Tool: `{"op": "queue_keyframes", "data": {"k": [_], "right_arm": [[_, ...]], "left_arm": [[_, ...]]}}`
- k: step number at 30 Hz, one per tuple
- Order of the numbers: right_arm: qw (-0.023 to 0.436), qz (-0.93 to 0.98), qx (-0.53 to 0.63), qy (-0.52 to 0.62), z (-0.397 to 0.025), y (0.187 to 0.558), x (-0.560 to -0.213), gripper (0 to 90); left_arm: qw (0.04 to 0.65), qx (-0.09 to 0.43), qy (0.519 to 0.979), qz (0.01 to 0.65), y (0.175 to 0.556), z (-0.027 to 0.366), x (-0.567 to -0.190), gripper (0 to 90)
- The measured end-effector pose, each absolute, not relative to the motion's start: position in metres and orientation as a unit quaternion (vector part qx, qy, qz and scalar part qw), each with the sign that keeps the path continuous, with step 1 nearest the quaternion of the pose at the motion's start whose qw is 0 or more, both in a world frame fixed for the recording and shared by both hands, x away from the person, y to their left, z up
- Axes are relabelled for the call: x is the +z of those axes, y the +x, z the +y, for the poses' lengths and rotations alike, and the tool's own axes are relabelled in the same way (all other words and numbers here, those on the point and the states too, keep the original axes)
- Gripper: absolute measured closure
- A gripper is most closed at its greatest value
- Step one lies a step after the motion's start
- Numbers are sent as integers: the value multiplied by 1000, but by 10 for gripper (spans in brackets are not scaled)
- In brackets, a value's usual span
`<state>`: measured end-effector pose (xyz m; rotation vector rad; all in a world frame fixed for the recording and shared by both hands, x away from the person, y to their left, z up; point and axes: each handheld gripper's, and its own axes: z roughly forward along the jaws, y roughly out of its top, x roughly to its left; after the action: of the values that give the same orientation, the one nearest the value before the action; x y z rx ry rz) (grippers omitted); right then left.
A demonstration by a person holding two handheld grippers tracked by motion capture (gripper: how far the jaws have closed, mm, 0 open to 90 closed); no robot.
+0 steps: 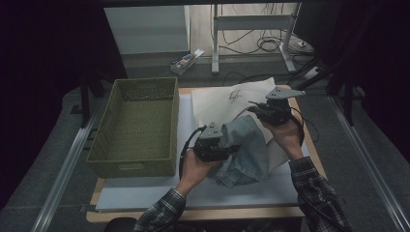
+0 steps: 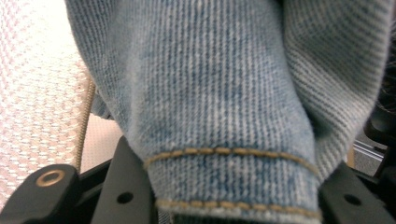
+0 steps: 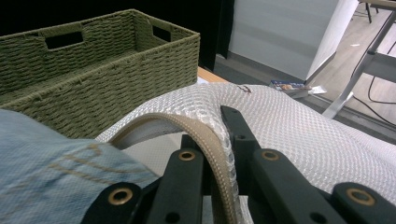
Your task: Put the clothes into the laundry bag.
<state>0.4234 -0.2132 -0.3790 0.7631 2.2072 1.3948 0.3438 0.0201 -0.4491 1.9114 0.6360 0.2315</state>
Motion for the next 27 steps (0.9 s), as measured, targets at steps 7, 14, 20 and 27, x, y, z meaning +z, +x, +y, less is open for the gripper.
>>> {"op": "queue_keyframes", "data": {"k": [7,14,20,27], "right_arm": [[209,794,501,273,-212,423,-379,847],[209,793,502,273,-213,423,-379,847],[208,793,503,274,-213,423,-378,847],[207,792,504,276,-212,422,-378,846]], "left_arm": [[520,104,803,273,349,18,-452,588],[508,108,808,277,355,14,-454,588],[505,111,808,284,359,10,-456,588],[498,117,811,284,362,6,-457,587]]}}
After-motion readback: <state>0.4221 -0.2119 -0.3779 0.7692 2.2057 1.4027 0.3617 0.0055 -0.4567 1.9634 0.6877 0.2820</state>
